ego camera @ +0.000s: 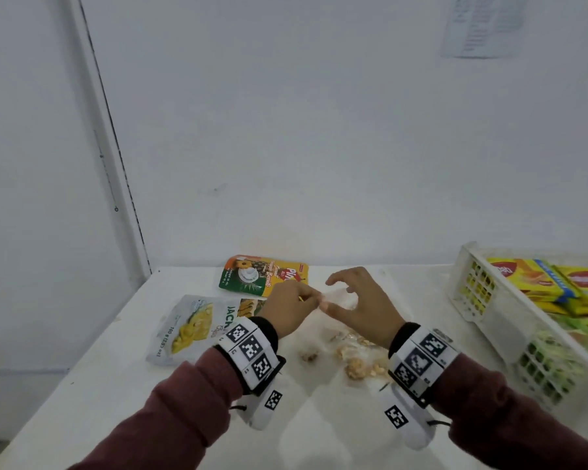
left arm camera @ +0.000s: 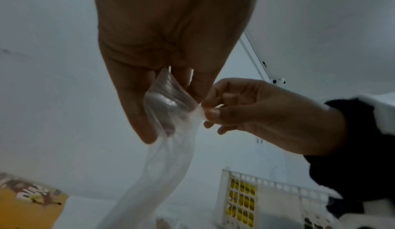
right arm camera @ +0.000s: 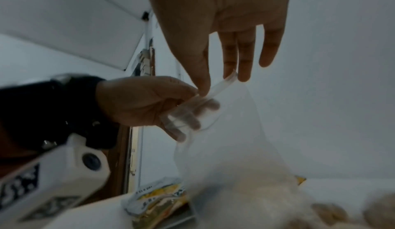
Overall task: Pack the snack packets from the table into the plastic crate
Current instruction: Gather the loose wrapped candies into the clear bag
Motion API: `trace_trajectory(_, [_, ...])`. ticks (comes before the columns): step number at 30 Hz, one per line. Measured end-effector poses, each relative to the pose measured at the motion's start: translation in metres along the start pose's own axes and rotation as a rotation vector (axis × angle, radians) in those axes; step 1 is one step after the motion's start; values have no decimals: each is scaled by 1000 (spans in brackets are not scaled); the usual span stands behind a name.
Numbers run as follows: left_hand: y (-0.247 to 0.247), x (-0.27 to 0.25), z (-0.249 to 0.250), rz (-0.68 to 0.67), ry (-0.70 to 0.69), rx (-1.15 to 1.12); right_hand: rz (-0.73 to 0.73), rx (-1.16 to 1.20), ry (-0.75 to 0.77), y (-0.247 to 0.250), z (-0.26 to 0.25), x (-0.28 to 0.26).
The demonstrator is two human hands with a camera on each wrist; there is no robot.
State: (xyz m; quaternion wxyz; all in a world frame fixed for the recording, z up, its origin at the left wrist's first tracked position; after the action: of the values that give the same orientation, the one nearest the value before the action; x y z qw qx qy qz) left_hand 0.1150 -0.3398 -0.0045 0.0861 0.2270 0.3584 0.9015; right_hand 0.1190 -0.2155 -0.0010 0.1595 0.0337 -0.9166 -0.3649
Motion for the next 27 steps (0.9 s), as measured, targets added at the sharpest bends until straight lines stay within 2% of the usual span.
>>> trace_trajectory(4, [-8,4,5,-43,62,19,39,-375,235,3,-11,3])
trace_trajectory(7, [-14,5,7,-68,90,-53,65,-534,375,4,-14,1])
trace_trajectory(10, [-14,10,11,-36,86,-15,51,-537,501,8,-16,-5])
trace_trajectory(15, [-1,15,23,107,33,136,26,-589,695,12,-8,-22])
trace_trajectory(17, [-7,20,28,87,13,242,38,-603,730,14,-4,-25])
trace_trajectory(20, [-29,23,38,7,-49,427,109,-712,628,18,4,-13])
trace_trajectory(23, [-41,24,48,-32,-114,490,107,-833,496,24,0,-1])
trace_trajectory(26, [-38,25,50,-42,-64,475,-136,-836,414,15,10,2])
trace_trajectory(27, [-37,25,51,-44,-52,469,-176,-815,393,13,13,2])
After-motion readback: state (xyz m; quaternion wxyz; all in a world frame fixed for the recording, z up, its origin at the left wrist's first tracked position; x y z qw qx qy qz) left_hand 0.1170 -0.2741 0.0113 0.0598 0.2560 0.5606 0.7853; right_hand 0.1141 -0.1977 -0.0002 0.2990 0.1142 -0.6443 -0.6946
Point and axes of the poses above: each hand's wrist, its own x-axis towards the middle knuckle, its own y-axis out of the back of the hand, z = x × y, the point moved 8 cm from there along x, towards the middle knuckle, and after that the axes turned 10 degrees about -y, right-handed, at the moved point
